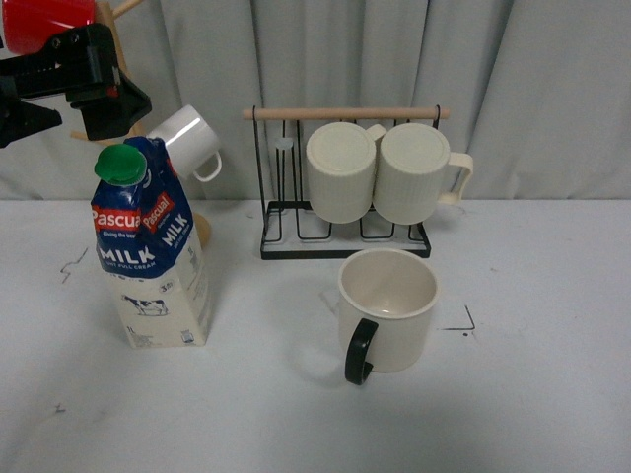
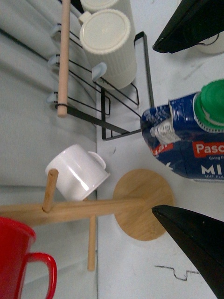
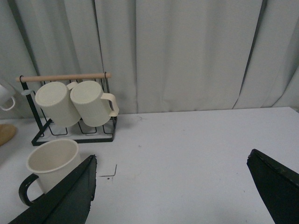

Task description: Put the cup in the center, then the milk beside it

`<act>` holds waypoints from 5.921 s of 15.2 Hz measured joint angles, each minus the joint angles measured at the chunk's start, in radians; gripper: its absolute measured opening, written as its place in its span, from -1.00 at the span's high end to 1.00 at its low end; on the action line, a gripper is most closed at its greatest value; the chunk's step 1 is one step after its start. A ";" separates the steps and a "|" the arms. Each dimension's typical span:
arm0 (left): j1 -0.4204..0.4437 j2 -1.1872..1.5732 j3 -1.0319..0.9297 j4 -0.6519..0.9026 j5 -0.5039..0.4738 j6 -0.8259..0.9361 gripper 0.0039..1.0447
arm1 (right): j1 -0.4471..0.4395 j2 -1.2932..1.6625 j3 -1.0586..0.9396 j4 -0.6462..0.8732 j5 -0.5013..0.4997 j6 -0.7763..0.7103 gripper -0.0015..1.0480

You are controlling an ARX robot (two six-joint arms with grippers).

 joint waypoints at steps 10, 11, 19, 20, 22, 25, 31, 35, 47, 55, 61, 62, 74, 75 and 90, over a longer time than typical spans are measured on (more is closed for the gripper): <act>-0.084 0.135 0.018 0.059 -0.160 0.179 -0.88 | 0.000 0.000 0.000 0.000 0.000 0.000 -0.87; -0.084 0.148 0.017 0.060 -0.170 0.192 -0.88 | 0.000 0.000 0.000 0.000 0.000 0.000 -0.87; -0.112 0.179 0.011 0.052 -0.213 0.161 0.15 | 0.000 0.000 0.000 0.000 0.000 0.000 -0.87; -0.146 0.174 0.017 0.024 -0.244 0.143 0.62 | 0.000 0.000 0.000 0.000 0.000 0.000 -0.87; -0.316 0.145 0.034 0.008 -0.290 0.104 0.63 | 0.000 0.000 0.000 0.000 0.000 0.000 -0.87; -0.378 0.184 0.053 0.046 -0.346 0.076 0.64 | 0.000 0.000 0.000 0.000 0.000 0.000 -0.87; -0.396 0.200 0.053 0.068 -0.355 0.063 0.64 | 0.000 0.000 0.000 0.000 0.000 0.000 -0.87; -0.407 0.203 0.053 0.079 -0.355 0.049 0.64 | 0.000 0.000 0.000 0.000 0.000 0.000 -0.87; -0.418 0.162 0.007 0.074 -0.330 -0.062 -0.53 | 0.000 0.000 0.000 0.000 0.000 0.000 -0.87; -0.148 -0.881 -0.555 0.008 -0.376 0.061 0.10 | 0.000 0.000 0.000 0.000 0.000 0.000 -0.87; -0.062 -1.005 -0.664 -0.014 -0.276 0.113 0.97 | 0.000 0.000 0.000 0.000 0.000 0.000 -0.87; -0.049 -1.030 -0.677 -0.019 -0.265 0.114 0.97 | 0.000 0.000 0.000 0.000 0.000 0.000 -0.87; 0.074 -1.321 -0.800 -0.178 -0.134 0.116 0.97 | 0.000 0.000 0.000 0.000 0.000 0.000 -0.87; 0.074 -1.347 -0.800 -0.195 -0.134 0.116 0.97 | 0.000 0.000 0.000 0.000 0.000 0.000 -0.87; 0.075 -1.574 -0.800 -0.439 -0.134 0.116 -0.82 | 0.000 0.000 0.000 0.000 0.000 0.000 -0.87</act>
